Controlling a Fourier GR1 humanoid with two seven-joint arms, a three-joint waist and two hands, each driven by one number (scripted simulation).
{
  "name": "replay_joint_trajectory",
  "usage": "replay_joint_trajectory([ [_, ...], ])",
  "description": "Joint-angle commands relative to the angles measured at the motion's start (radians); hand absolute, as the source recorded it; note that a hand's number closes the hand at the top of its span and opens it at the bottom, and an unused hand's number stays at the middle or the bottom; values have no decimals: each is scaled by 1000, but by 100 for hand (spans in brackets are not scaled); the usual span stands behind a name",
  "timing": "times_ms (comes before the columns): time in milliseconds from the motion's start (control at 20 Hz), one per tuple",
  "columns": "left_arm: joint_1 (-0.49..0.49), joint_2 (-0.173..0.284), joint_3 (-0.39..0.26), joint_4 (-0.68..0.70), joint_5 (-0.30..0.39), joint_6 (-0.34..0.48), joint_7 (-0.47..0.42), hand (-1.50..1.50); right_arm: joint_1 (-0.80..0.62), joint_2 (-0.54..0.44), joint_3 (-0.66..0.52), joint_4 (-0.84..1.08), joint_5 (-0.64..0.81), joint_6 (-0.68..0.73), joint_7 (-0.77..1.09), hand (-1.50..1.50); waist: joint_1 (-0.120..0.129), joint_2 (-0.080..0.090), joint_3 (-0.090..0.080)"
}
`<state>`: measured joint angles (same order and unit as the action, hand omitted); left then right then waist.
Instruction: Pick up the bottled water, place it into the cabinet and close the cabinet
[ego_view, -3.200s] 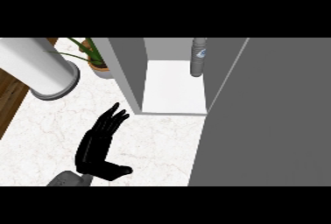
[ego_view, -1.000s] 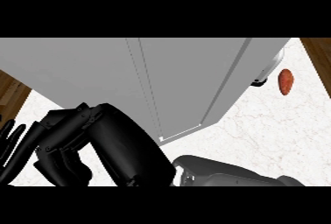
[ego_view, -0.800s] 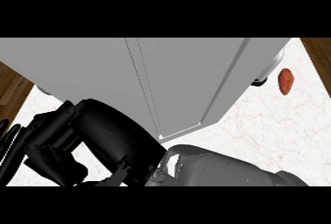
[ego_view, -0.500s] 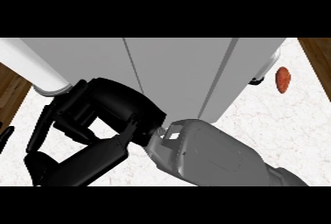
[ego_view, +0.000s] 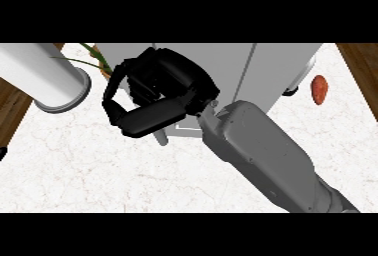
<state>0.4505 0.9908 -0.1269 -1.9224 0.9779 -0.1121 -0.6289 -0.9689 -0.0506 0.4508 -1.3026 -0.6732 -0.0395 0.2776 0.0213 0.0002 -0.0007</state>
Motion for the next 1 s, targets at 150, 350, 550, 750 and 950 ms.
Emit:
replay_joint_trajectory([
  [150,1,4,49,8,14,-33,41,-150,-28,-66,-98,163,102,2,-102,150,0,4,1],
  [350,5,-37,1,-34,-36,10,32,-150,-47,-50,-111,211,151,-72,-130,150,6,4,0],
  [550,-27,-32,15,-16,-16,-15,53,-150,-54,-88,-141,199,156,-60,-139,150,-8,6,0],
  [750,-27,-47,12,-4,-23,-10,57,-150,-57,-102,-141,205,178,-65,-146,-150,-8,6,-1],
  [950,-28,-46,5,-54,-30,10,76,-150,-32,-108,-144,219,185,-51,-185,-150,-3,7,1],
])
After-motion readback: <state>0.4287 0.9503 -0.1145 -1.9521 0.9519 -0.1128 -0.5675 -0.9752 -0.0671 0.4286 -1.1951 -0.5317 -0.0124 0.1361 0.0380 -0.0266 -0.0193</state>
